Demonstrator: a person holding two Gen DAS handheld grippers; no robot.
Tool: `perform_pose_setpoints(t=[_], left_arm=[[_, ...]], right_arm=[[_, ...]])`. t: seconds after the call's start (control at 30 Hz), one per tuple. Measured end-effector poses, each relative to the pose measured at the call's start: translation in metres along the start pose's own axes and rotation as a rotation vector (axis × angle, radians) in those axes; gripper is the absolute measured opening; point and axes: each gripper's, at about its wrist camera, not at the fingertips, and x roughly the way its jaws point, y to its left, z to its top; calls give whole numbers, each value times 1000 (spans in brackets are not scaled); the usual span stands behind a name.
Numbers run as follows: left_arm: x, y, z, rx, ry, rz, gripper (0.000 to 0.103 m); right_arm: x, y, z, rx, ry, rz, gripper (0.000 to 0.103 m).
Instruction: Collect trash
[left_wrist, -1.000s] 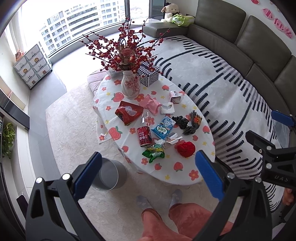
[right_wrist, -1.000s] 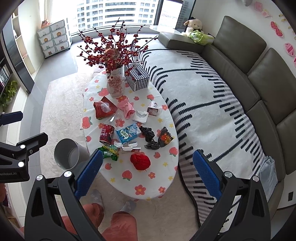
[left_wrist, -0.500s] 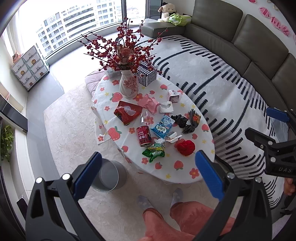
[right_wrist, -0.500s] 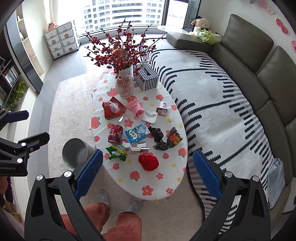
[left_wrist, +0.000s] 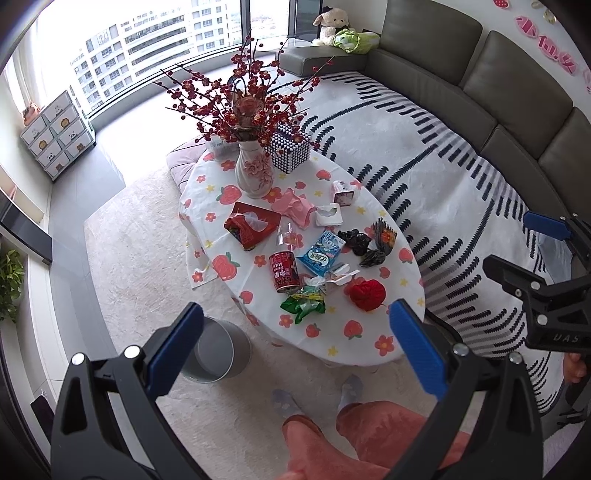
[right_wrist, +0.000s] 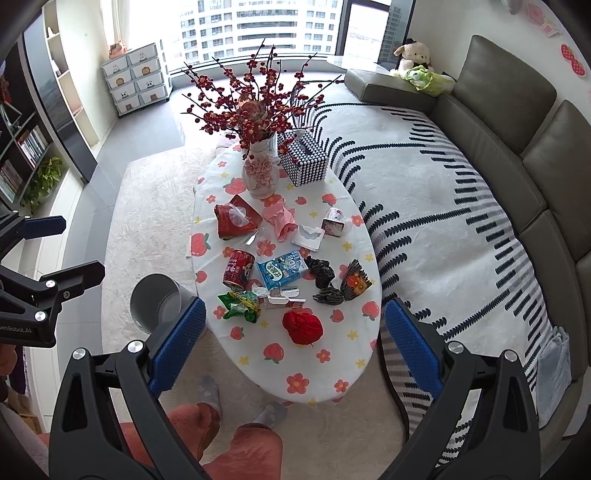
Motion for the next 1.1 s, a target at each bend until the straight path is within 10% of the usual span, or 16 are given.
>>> perform_pose_setpoints(t=[1.1], left_arm=[[-3, -2, -3, -1, -6, -6, 99]], right_arm=[[-7, 6, 0, -9, -11, 11, 94]])
